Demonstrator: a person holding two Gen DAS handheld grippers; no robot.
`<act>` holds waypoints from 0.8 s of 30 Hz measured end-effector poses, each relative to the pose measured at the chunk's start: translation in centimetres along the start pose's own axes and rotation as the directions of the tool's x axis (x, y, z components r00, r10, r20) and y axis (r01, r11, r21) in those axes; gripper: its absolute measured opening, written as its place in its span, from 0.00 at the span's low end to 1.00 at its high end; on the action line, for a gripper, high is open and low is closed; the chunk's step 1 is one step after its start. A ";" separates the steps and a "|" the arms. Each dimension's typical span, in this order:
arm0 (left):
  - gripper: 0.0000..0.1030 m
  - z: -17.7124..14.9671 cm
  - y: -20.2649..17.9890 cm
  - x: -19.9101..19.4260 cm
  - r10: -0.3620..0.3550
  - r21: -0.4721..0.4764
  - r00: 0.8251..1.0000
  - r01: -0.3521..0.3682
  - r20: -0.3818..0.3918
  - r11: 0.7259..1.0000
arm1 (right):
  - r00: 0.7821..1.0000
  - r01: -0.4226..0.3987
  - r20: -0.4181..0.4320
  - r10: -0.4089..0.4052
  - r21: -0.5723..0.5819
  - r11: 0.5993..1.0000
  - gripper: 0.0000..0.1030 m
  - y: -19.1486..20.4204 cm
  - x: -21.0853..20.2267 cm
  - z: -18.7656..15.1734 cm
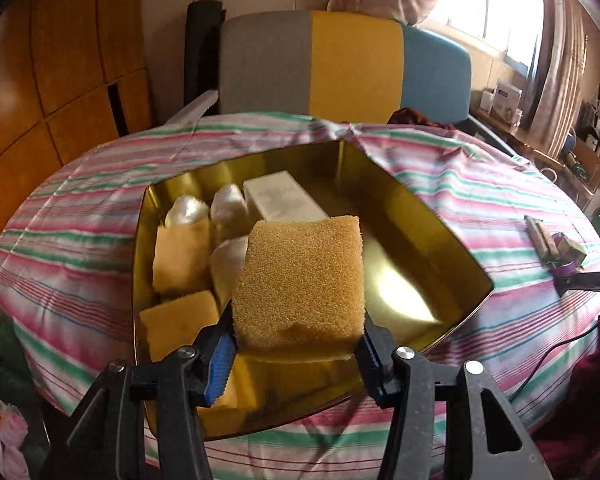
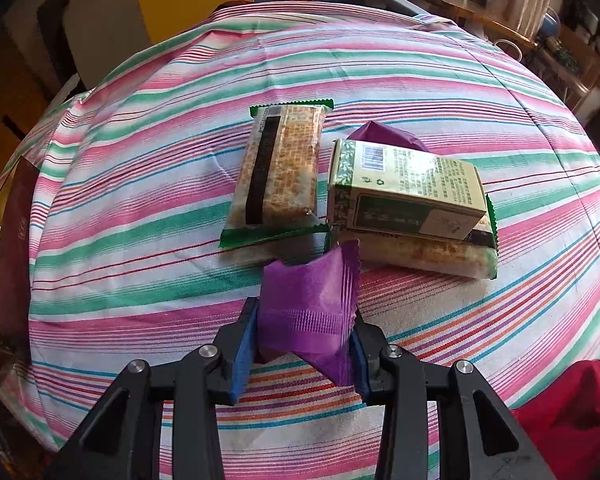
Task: Organize objects
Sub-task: 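Carry the sponge into the gold tray and open the left tool, then carry the purple packet into the gold tray and release it with the right tool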
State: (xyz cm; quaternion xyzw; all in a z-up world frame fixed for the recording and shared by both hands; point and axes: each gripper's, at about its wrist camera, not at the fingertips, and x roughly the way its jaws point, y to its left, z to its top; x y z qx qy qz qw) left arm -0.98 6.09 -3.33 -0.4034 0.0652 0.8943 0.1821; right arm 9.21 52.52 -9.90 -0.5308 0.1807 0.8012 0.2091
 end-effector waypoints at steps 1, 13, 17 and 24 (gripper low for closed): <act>0.52 -0.1 0.1 0.2 0.001 -0.003 1.000 -0.001 -0.005 1.000 | 1.000 0.001 0.000 -0.001 -0.001 1.000 0.40 0.1 0.1 0.1; 0.56 -1.0 0.3 2.2 0.024 -0.012 0.998 -0.024 -0.057 1.000 | 1.000 0.003 0.002 -0.003 -0.002 1.000 0.40 0.1 0.0 0.0; 0.75 -1.1 0.7 2.4 0.005 -0.032 0.998 -0.007 -0.066 0.999 | 1.000 0.004 0.002 -0.003 -0.003 1.000 0.40 0.1 0.0 0.0; 0.76 -1.0 1.7 0.9 -0.004 -0.077 1.000 0.002 -0.029 0.997 | 1.000 0.003 0.002 -0.003 -0.003 1.000 0.40 0.0 0.0 0.0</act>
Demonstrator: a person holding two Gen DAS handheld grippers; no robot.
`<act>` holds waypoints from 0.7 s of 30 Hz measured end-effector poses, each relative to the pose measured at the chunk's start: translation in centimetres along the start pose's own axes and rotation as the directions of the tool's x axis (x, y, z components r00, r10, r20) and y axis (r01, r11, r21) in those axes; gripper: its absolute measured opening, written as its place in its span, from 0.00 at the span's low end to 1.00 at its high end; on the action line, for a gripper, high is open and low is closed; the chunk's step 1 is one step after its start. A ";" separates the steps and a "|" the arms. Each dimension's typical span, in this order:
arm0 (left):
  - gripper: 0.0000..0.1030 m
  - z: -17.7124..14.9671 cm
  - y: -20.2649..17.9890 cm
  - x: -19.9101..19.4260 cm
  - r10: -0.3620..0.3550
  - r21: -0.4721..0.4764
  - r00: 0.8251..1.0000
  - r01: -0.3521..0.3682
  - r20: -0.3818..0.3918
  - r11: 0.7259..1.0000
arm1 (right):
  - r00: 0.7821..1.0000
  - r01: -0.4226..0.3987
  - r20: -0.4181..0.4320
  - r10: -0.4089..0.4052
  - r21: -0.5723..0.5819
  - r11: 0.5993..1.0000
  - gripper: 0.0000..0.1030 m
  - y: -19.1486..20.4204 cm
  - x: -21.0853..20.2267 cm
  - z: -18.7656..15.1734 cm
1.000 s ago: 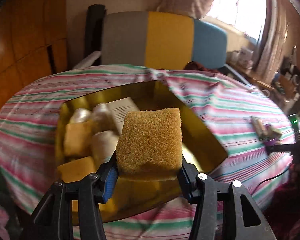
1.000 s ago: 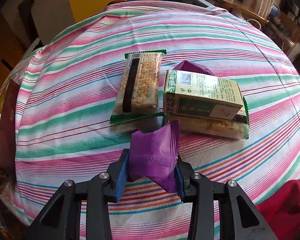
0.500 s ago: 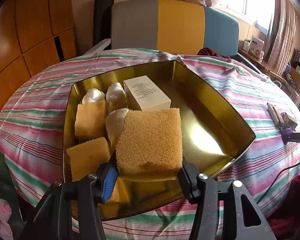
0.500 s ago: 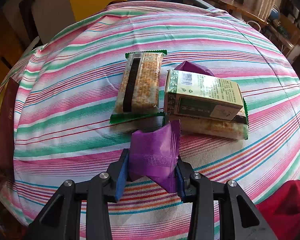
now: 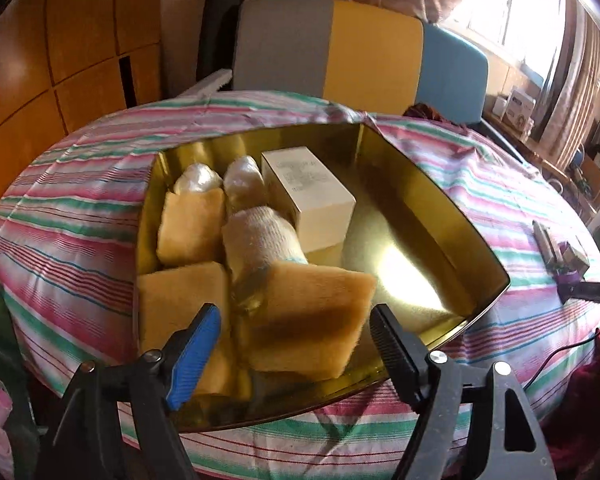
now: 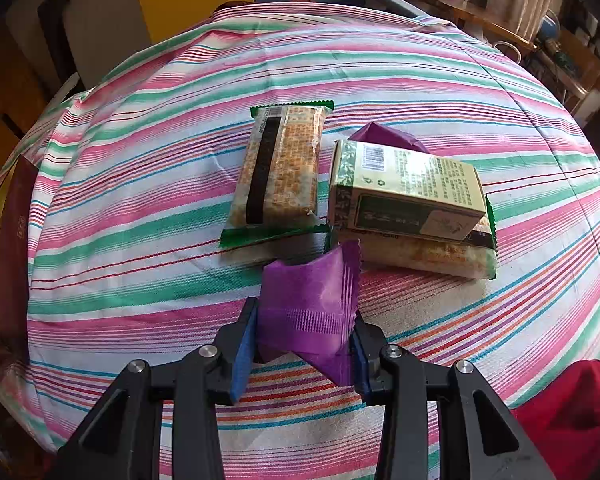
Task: Organize objects
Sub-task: 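Carry the purple packet into the gold tray and release it with the right tool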
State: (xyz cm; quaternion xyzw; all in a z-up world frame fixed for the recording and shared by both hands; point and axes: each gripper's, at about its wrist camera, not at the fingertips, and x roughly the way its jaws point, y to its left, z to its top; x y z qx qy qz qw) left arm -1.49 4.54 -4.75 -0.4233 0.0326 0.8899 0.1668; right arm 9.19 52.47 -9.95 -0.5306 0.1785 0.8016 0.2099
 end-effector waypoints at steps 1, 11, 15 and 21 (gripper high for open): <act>0.76 0.0 0.2 -0.3 0.004 -0.004 1.000 -0.004 0.008 1.000 | 1.000 0.000 0.000 0.000 -0.001 1.000 0.40 0.0 0.0 0.0; 0.76 0.2 1.6 -2.1 0.037 -0.061 0.998 -0.033 0.052 0.998 | 0.999 -0.037 0.011 0.037 -0.003 0.999 0.39 0.4 -0.2 0.0; 0.76 0.4 1.5 -2.7 0.024 -0.064 0.997 -0.019 0.073 0.998 | 0.997 -0.081 0.016 0.082 -0.025 0.996 0.39 1.2 -0.5 -0.2; 0.76 0.2 2.4 -2.4 0.019 -0.105 0.998 -0.013 0.055 0.994 | 0.982 -0.183 0.039 0.187 -0.088 0.979 0.39 4.2 -1.9 -1.2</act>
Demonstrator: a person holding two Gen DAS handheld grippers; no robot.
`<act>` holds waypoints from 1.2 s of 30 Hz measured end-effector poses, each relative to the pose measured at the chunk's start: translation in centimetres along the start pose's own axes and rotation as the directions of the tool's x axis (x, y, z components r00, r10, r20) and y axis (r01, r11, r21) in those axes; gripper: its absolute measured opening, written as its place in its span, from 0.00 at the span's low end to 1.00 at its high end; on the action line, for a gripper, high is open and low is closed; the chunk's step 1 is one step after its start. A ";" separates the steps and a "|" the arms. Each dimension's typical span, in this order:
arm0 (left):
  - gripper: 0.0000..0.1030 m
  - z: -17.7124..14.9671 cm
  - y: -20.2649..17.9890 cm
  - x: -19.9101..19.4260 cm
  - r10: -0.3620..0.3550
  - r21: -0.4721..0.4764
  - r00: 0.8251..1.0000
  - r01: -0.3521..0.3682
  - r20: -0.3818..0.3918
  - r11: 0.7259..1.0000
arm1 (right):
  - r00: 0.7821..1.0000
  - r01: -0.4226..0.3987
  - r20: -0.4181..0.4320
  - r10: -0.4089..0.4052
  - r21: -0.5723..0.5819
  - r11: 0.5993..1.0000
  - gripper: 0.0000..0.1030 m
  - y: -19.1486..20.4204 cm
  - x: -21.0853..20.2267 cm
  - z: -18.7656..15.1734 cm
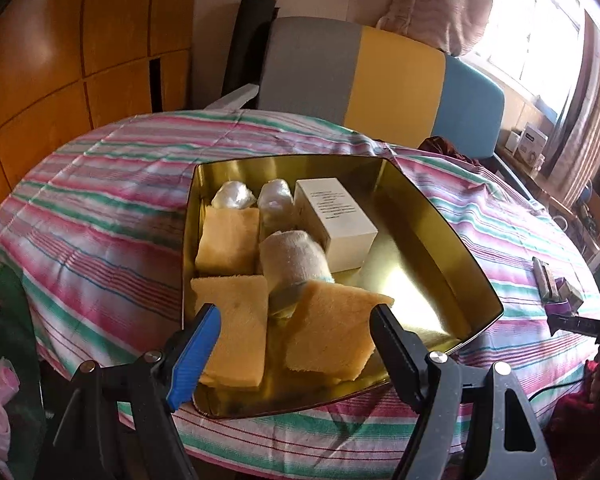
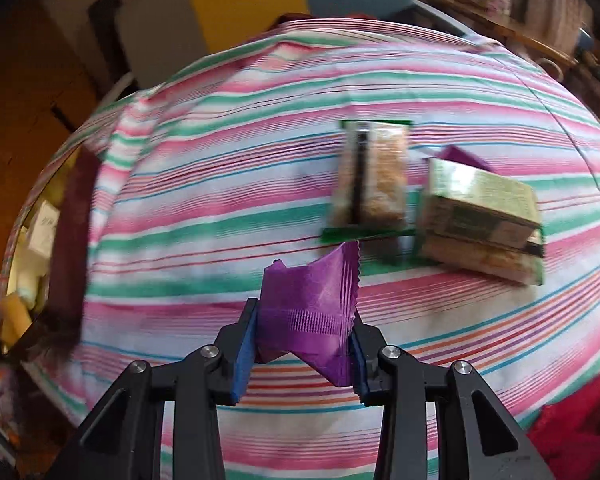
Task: Organize objects
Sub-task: 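Carry the purple packet into the gold tray and release it with the right tool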
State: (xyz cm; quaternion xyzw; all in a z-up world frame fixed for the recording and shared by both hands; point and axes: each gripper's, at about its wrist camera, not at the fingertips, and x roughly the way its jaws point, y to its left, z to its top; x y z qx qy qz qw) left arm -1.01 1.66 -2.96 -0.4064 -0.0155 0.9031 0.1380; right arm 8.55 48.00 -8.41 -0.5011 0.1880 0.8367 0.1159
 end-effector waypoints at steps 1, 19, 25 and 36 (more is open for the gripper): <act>0.76 0.0 0.4 0.0 0.005 -0.012 1.000 -0.005 -0.001 1.000 | 1.000 -0.018 0.008 0.018 -0.018 1.000 0.39 1.1 -0.2 -0.1; 0.69 0.2 4.8 -1.1 0.011 -0.148 1.000 -0.007 0.029 0.989 | 0.953 -0.293 -0.099 0.288 -0.550 0.782 0.39 29.5 0.6 -1.0; 0.69 -0.2 5.8 -0.8 0.018 -0.179 1.000 -0.015 0.017 0.984 | 0.959 -0.280 -0.202 0.198 -0.592 0.756 0.40 32.6 5.0 -2.6; 0.69 -0.2 5.3 -0.6 0.029 -0.155 1.000 -0.027 0.008 0.988 | 0.941 -0.338 -0.220 0.258 -0.544 0.768 0.61 32.5 5.5 -3.3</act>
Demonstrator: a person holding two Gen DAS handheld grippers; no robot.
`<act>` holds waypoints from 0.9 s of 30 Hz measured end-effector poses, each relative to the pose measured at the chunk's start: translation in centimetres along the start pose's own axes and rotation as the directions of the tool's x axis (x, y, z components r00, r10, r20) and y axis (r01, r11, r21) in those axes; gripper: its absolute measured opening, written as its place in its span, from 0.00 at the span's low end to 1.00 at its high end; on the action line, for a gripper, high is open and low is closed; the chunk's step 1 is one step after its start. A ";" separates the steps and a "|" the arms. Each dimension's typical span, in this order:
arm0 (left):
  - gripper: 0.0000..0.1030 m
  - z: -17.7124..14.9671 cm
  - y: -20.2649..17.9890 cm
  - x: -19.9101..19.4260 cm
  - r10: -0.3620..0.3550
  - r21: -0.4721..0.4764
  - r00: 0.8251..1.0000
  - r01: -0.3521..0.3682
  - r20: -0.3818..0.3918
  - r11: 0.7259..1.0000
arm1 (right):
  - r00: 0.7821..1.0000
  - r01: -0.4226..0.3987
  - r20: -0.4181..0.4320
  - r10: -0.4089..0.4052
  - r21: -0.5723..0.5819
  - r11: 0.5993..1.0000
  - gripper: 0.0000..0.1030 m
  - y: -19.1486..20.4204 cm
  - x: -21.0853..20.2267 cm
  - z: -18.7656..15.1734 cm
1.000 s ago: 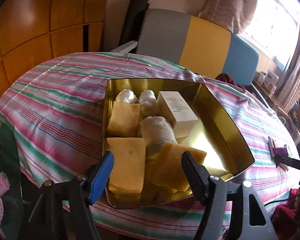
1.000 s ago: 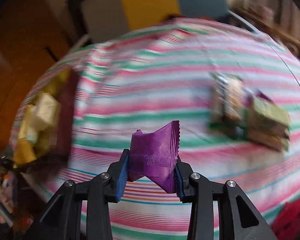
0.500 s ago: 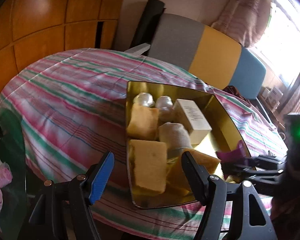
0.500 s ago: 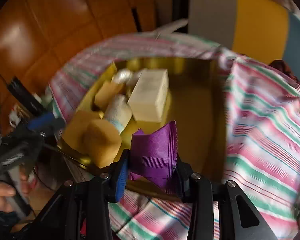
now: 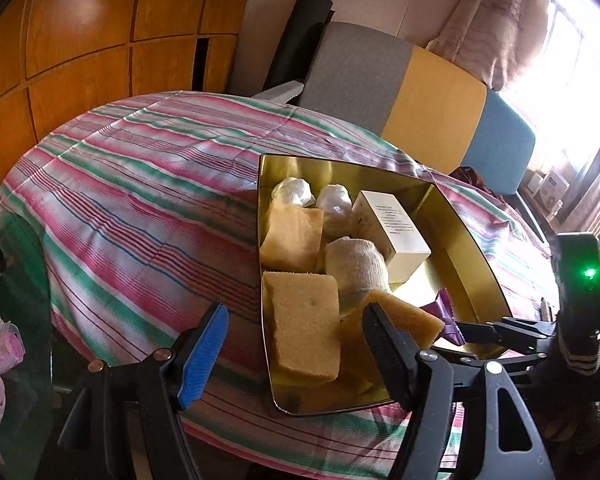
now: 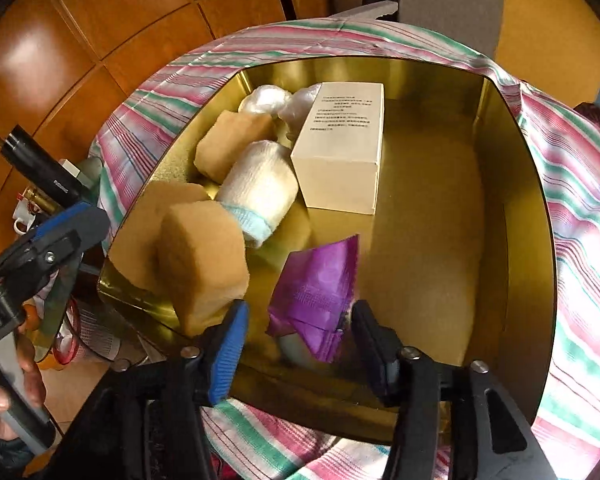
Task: Organize objects
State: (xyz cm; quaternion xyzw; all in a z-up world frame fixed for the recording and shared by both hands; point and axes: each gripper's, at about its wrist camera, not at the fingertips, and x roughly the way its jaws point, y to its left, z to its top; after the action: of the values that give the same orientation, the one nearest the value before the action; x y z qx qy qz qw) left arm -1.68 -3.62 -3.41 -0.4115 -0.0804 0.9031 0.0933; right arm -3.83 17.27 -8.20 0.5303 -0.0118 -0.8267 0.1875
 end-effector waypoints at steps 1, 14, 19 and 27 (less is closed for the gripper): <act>0.69 0.1 -0.2 -0.2 0.005 0.009 1.000 -0.005 0.008 1.000 | 1.000 -0.005 0.006 0.005 0.011 1.000 0.62 -0.1 -0.2 0.0; 0.69 0.3 -3.2 -1.9 0.005 0.121 0.998 -0.013 0.065 0.993 | 0.992 -0.010 0.124 -0.003 0.107 0.994 1.00 -2.0 -5.5 -0.8; 0.69 0.3 -4.6 -2.4 -0.008 0.169 0.998 -0.004 0.070 0.986 | 0.986 -0.006 0.166 -0.018 0.142 0.990 1.00 -3.6 -7.6 -1.8; 0.69 0.3 -7.4 -2.4 -0.061 0.237 0.997 0.047 0.051 0.970 | 0.967 0.081 0.212 -0.141 0.269 0.960 1.00 -9.9 -11.7 -4.4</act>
State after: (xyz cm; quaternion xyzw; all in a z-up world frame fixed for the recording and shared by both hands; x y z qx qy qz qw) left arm 0.42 2.97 0.18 -0.3687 0.0133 0.9150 0.1635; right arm 1.41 31.04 -2.10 0.4513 -0.1108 -0.8829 0.0675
